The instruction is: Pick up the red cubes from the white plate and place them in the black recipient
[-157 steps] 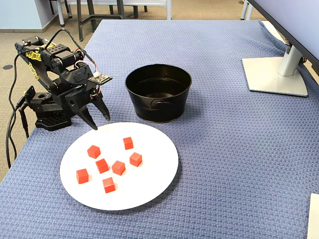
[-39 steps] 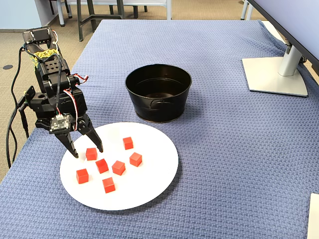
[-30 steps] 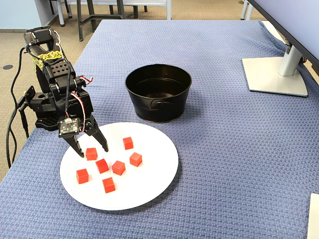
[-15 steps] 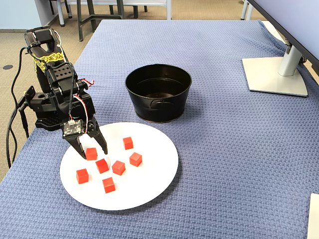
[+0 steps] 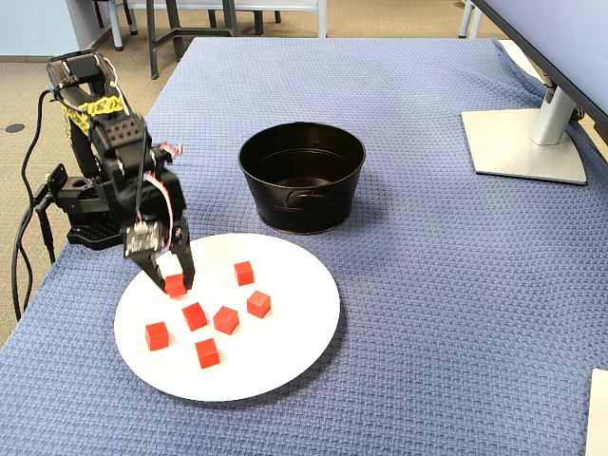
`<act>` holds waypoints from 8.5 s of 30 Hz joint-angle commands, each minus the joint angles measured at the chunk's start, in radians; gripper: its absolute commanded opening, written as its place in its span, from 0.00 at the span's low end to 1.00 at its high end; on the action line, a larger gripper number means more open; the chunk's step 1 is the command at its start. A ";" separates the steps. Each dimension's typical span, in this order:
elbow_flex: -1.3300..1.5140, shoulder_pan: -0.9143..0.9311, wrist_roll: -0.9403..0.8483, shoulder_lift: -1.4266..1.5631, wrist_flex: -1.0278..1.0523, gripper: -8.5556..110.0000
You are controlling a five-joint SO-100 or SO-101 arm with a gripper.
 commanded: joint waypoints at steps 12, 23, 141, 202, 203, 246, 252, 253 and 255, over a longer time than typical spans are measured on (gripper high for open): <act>-0.449 -0.400 0.437 0.434 0.529 0.07; -0.563 -0.868 0.842 0.107 0.405 0.07; -0.765 -0.304 0.436 0.104 0.540 0.07; -0.279 0.044 -0.518 -0.199 -0.095 0.29; -0.281 0.049 -0.520 -0.209 -0.107 0.29; -0.440 -0.092 -0.015 0.091 0.149 0.07; -0.548 -0.339 0.316 0.331 0.439 0.07; -0.566 -0.393 0.359 0.342 0.465 0.07; -0.577 -0.499 0.434 0.359 0.472 0.07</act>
